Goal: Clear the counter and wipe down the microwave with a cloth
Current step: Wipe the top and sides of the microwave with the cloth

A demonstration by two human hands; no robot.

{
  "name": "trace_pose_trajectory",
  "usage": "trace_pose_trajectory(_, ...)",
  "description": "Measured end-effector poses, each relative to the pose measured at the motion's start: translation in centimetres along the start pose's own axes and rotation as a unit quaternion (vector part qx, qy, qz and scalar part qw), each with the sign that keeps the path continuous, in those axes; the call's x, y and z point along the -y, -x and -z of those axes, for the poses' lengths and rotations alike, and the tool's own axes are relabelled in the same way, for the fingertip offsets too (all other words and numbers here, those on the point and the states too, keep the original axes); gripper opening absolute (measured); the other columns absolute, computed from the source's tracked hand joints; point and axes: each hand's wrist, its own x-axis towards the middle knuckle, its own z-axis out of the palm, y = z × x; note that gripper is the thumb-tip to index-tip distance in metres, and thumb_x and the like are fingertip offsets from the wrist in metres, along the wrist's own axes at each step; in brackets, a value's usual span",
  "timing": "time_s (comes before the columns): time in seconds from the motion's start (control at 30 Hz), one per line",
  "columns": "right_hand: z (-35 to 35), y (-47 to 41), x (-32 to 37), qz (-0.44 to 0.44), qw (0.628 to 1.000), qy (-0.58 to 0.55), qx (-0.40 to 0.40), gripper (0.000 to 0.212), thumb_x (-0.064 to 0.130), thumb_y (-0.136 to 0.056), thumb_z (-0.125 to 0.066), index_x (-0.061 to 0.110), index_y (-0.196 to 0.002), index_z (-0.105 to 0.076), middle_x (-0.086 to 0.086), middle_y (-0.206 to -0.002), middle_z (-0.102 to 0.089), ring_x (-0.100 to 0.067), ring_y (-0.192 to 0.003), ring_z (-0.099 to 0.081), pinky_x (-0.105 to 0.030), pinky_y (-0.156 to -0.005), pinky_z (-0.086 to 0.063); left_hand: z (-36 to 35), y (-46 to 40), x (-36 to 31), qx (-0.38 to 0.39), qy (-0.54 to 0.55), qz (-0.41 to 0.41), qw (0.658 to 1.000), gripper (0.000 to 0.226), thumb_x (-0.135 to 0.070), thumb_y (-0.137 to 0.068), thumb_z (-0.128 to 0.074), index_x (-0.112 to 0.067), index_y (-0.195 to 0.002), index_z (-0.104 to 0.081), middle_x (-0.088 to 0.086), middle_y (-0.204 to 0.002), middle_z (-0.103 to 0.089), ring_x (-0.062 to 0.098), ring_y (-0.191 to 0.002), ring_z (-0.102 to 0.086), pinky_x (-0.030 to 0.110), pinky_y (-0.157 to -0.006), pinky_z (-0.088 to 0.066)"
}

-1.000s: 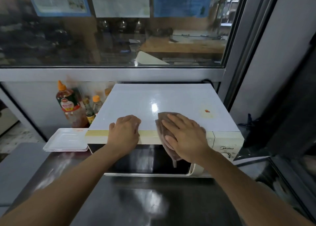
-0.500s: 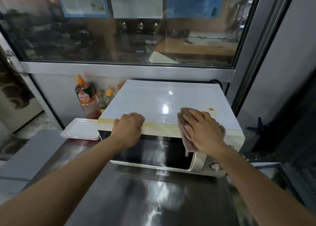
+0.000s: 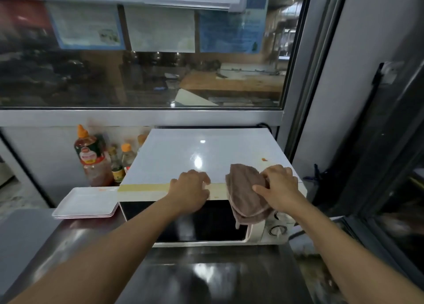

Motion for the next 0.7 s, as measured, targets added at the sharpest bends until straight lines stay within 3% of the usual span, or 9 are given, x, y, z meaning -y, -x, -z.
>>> trace_pose_trajectory(0.13,0.5,0.5,1.4,0.004,0.992,-0.127,-0.008,0.022,0.020,-0.083,-0.066,0.021,-0.091,-0.046,0.003,-0.094,-0.052,-0.018,-0.091,-0.049,-0.029,-0.073,-0.040,0.3,-0.2,0.2,0.001,0.030,-0.024,0.999,0.034,-0.026,-0.090,-0.052,-0.025,-0.124,-0.052,0.002,-0.129,-0.053,0.022,-0.117,-0.050,0.039,-0.101,-0.038)
trace_pose_trajectory(0.23,2.3,1.0,2.6,-0.001,0.964,-0.266,0.001,0.027,0.009,-0.082,-0.067,0.024,-0.086,-0.044,0.000,-0.087,-0.058,-0.011,-0.076,-0.053,-0.025,-0.062,-0.040,1.2,-0.3,0.0,-0.015,0.153,-0.047,0.987,0.036,-0.022,-0.091,-0.053,-0.021,-0.127,-0.050,0.000,-0.132,-0.054,0.019,-0.121,-0.050,0.030,-0.100,-0.039)
trace_pose_trajectory(0.33,4.8,1.3,4.2,0.005,0.917,-0.398,0.011,0.028,0.000,-0.082,-0.064,0.022,-0.089,-0.048,-0.007,-0.091,-0.066,-0.017,-0.080,-0.060,-0.030,-0.067,-0.046,3.3,-0.1,-0.7,0.037,0.378,-0.061,0.923,0.026,-0.010,-0.091,-0.054,-0.021,-0.114,-0.058,0.000,-0.111,-0.067,0.012,-0.104,-0.060,0.025,-0.083,-0.046)
trace_pose_trajectory(0.4,6.0,1.5,5.2,0.011,0.890,-0.454,0.032,0.028,-0.001,-0.084,-0.062,0.021,-0.098,-0.051,-0.006,-0.094,-0.070,-0.021,-0.085,-0.065,-0.035,-0.075,-0.050,4.8,0.3,-1.3,0.073,0.441,-0.079,0.891,0.022,-0.010,-0.091,-0.055,-0.022,-0.108,-0.062,-0.003,-0.097,-0.069,0.003,-0.087,-0.062,0.020,-0.076,-0.045)
trace_pose_trajectory(0.5,6.6,1.7,6.4,-0.001,0.887,-0.461,0.029,0.028,0.002,-0.087,-0.060,0.016,-0.109,-0.052,-0.008,-0.100,-0.068,-0.023,-0.091,-0.065,-0.041,-0.083,-0.051,6.5,0.8,-2.1,0.070,0.495,-0.104,0.860,0.012,-0.012,-0.092,-0.053,-0.016,-0.088,-0.064,0.003,-0.083,-0.063,0.018,-0.080,-0.056,0.032,-0.085,-0.044)
trace_pose_trajectory(0.57,6.3,1.9,6.9,-0.011,0.887,-0.461,0.024,0.024,0.006,-0.090,-0.059,0.014,-0.111,-0.054,-0.008,-0.104,-0.065,-0.024,-0.094,-0.063,-0.040,-0.084,-0.051,7.4,1.0,-2.6,0.057,0.507,-0.112,0.853,0.018,-0.011,-0.095,-0.050,-0.014,-0.080,-0.060,0.005,-0.076,-0.060,0.018,-0.072,-0.054,0.027,-0.074,-0.047)
trace_pose_trajectory(0.63,6.1,2.1,7.2,-0.025,0.913,-0.406,-0.005,0.023,0.016,-0.089,-0.061,0.019,-0.112,-0.056,-0.005,-0.104,-0.060,-0.021,-0.093,-0.060,-0.032,-0.075,-0.051,8.3,1.0,-3.0,0.013,0.476,-0.115,0.872,0.020,-0.011,-0.096,-0.049,-0.012,-0.080,-0.060,0.004,-0.073,-0.061,0.013,-0.063,-0.055,0.018,-0.059,-0.049)
trace_pose_trajectory(0.7,6.4,2.1,7.4,-0.047,0.920,-0.388,-0.039,0.025,0.021,-0.090,-0.060,0.019,-0.114,-0.055,-0.003,-0.098,-0.058,-0.016,-0.086,-0.058,-0.025,-0.068,-0.047,8.9,0.8,-3.4,-0.028,0.459,-0.115,0.880,0.022,-0.013,-0.096,-0.048,-0.012,-0.078,-0.060,0.004,-0.070,-0.059,0.012,-0.060,-0.052,0.019,-0.054,-0.045)
